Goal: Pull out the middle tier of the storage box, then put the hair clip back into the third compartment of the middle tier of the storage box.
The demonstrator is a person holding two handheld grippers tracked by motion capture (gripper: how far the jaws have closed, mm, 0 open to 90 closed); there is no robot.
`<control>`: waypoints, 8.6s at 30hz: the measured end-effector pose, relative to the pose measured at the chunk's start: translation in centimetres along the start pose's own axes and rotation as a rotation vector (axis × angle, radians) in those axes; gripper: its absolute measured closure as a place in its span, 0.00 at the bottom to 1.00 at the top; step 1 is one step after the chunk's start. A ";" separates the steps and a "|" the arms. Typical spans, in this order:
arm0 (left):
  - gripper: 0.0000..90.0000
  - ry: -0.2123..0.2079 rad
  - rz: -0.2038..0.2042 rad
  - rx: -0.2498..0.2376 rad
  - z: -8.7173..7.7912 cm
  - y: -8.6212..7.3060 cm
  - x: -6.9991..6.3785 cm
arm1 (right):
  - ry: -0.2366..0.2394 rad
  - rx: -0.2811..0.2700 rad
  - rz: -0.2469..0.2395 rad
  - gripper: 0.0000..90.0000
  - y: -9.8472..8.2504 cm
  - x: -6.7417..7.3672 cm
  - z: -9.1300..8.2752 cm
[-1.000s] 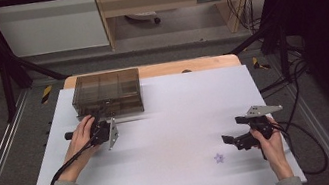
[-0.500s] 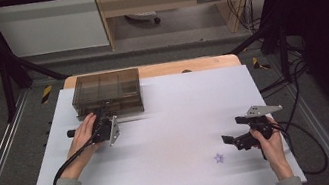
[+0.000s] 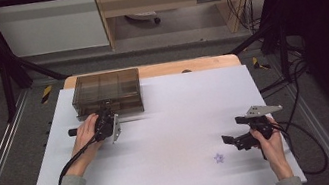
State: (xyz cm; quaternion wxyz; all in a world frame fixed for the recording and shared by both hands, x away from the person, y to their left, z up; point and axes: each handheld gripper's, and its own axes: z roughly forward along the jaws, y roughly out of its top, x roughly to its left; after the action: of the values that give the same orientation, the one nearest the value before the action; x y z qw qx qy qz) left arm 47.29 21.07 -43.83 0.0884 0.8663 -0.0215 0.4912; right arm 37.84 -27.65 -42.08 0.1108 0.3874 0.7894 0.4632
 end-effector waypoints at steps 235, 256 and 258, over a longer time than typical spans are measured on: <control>0.09 -0.400 -1.050 -0.232 -9.3 -3.2 -2.7 | 0.047 0.030 0.012 0.01 -0.2 0.4 0.5; 0.09 -0.421 -1.071 -0.243 -9.9 -4.3 -3.4 | 0.072 0.077 0.004 0.01 -0.5 1.6 0.8; 0.09 -0.420 -1.076 -0.241 -9.9 -4.5 -3.5 | 0.069 0.083 0.006 0.01 -0.6 1.7 0.9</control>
State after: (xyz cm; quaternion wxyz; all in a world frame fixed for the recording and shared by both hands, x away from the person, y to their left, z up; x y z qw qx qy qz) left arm 37.63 27.06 -42.41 0.4170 0.8180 0.3482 0.1893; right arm 36.91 -26.04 -42.73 0.0658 0.3779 0.8101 0.4433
